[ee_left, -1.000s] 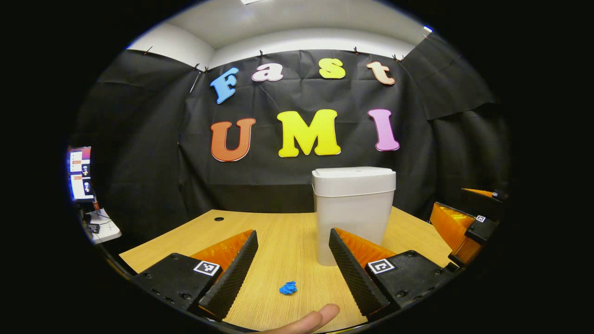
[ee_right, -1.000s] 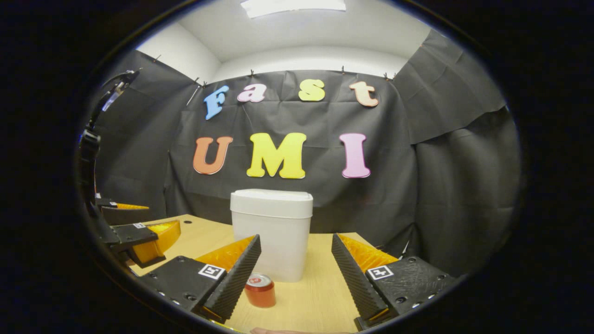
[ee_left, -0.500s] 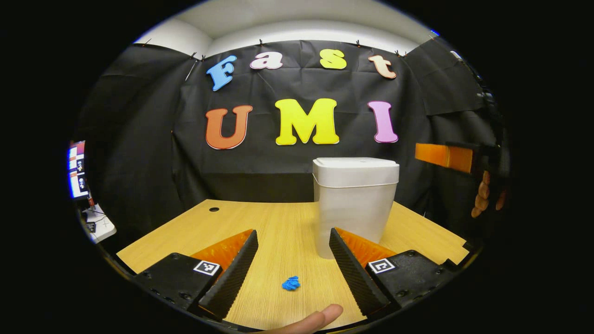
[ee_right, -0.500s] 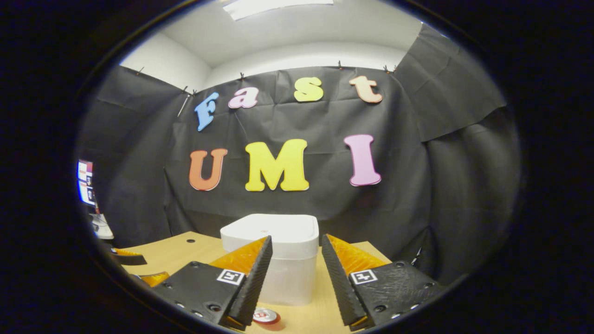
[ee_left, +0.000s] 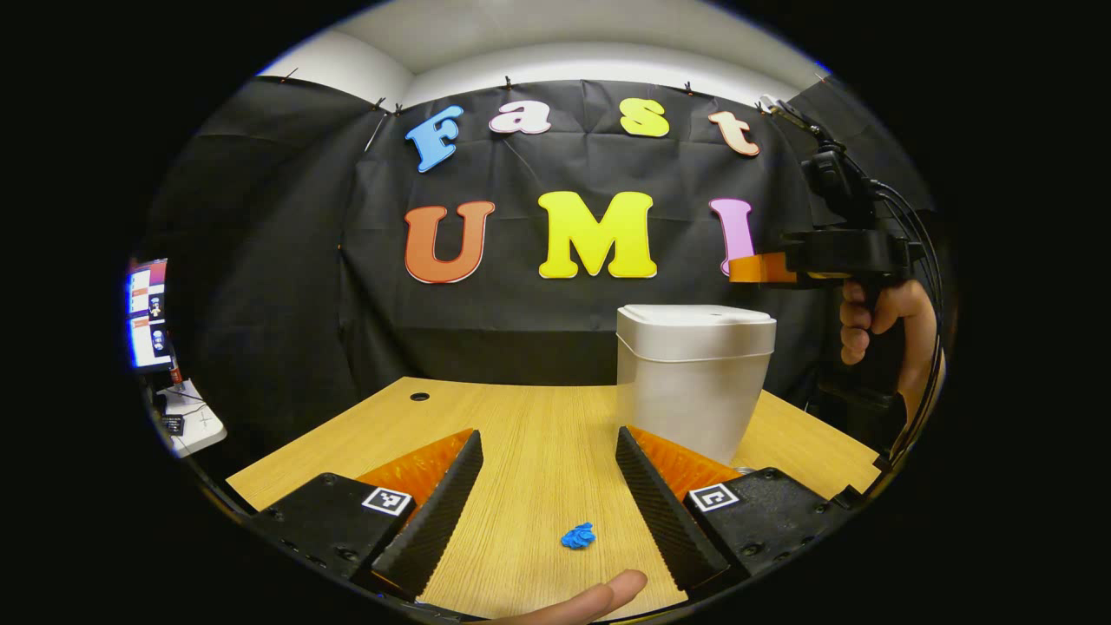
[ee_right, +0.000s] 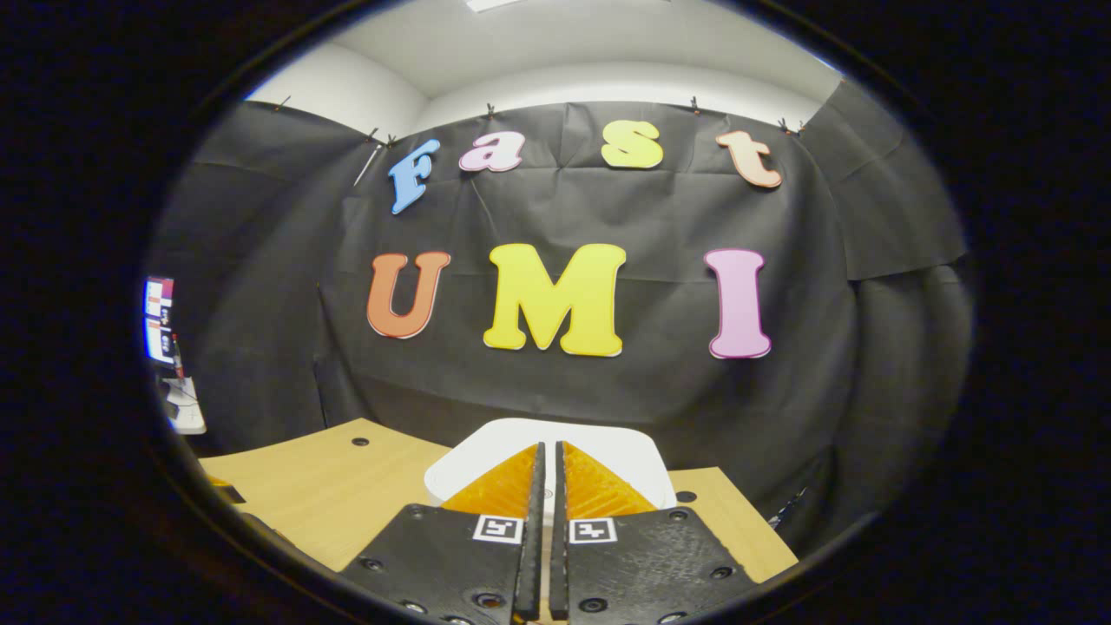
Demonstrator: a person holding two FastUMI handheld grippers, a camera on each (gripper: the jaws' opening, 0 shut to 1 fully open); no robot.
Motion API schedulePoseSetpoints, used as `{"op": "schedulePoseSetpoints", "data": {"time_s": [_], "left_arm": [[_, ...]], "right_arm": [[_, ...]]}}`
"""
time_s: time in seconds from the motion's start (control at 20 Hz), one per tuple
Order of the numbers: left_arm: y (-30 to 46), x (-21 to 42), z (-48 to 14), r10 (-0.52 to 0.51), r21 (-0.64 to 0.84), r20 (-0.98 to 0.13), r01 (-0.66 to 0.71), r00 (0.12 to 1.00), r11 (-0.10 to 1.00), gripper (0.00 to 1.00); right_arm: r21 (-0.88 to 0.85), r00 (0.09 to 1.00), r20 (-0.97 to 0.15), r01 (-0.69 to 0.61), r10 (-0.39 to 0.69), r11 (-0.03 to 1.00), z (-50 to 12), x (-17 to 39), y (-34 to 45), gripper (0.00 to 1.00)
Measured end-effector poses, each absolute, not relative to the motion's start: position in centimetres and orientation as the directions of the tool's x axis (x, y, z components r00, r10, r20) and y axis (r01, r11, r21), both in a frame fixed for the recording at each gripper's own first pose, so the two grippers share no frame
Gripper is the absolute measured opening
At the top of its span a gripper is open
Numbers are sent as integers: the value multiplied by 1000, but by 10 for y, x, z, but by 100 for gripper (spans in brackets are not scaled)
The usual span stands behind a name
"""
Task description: Press the lid of the desktop garbage bin to open it, pick up the crumpled paper on the desktop and throw it into the bin, then pick up the pop can on the desktop and drop it into the bin, and finally close the garbage bin lid.
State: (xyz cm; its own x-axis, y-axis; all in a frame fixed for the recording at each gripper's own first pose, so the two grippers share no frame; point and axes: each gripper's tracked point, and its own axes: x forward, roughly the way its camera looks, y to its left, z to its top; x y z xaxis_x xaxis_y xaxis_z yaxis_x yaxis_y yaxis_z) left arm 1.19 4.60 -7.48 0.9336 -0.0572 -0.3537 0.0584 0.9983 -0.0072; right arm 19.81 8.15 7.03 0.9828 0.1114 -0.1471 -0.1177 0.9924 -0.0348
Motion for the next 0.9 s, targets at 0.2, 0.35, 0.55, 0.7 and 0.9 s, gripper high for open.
{"op": "schedulePoseSetpoints", "data": {"time_s": [0.2,0.35,0.55,0.7,0.9], "left_arm": [[53,13,-76,-44,-2,-357,47,933,999,99],[57,13,-78,-35,1,-364,38,931,999,99],[61,15,-79,-22,1,-370,24,929,1000,100],[62,14,-80,-17,9,-371,22,928,1000,99],[62,17,-84,-25,7,-379,30,925,1000,100]], "right_arm": [[10,957,-256,-136,134,991,37,213,97,5],[28,951,-287,-108,112,994,29,216,91,1],[16,946,-304,-110,110,994,24,215,89,1],[-12,955,-284,-98,90,995,24,212,88,1],[-41,990,-128,-58,52,997,46,178,89,1]]}}
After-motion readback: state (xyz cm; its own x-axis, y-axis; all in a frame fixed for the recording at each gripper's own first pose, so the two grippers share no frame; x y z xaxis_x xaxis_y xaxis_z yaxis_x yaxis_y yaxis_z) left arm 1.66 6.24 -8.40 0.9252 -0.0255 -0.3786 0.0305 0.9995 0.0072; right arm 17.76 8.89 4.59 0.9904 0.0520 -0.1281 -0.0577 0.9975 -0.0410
